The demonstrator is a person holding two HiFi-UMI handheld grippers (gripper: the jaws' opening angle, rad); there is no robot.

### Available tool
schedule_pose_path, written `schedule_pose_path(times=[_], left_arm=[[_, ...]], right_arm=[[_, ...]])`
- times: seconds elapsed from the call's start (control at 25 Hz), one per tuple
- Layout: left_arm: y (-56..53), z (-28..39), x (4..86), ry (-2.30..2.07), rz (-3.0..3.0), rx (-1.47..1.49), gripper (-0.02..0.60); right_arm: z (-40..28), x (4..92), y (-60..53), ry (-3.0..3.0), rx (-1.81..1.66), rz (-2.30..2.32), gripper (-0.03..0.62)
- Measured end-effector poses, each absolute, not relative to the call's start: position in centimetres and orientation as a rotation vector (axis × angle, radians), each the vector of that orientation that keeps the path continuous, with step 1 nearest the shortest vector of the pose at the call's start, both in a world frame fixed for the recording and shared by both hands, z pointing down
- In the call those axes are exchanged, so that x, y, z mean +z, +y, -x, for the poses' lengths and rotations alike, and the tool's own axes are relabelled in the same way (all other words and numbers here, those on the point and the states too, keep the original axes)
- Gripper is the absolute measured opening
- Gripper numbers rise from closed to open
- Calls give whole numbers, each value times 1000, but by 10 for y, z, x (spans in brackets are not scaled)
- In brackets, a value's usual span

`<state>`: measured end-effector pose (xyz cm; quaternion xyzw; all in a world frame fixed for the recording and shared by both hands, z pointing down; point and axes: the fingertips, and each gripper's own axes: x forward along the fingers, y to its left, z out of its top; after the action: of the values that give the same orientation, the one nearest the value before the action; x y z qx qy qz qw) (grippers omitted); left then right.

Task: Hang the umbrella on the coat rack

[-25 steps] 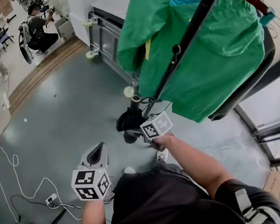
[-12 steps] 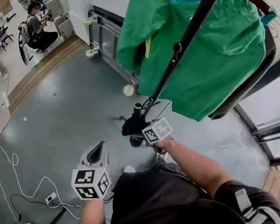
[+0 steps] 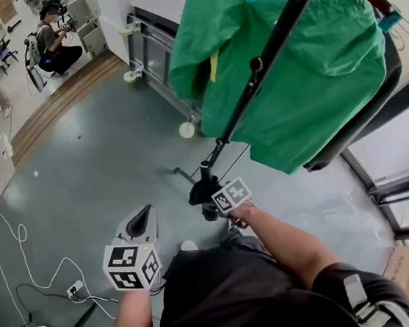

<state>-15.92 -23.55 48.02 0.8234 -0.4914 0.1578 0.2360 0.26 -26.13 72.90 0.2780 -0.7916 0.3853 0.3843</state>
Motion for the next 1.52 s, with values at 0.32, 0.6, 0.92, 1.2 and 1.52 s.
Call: schedule_pose_path(times=[0.32, 0.6, 0.92, 1.2, 1.52], left_arm=[[-230, 158, 483, -1339, -2259, 455, 15], [-228, 159, 483, -1340, -2253, 479, 15], [-226, 163, 478, -1369, -2242, 492, 15], [-224, 162, 480, -1373, -2233, 495, 15], [-226, 154, 484, -1341, -2253, 499, 15]], right_arm=[[-24, 770, -253, -1920, 1055, -769, 249], [-36, 792, -262, -1854, 1142, -804, 249], [-42, 802, -278, -1826, 1138, -866, 250], [-47, 803, -290, -1811, 1184, -950, 273], [-48, 792, -295, -1852, 1192, -964, 272]])
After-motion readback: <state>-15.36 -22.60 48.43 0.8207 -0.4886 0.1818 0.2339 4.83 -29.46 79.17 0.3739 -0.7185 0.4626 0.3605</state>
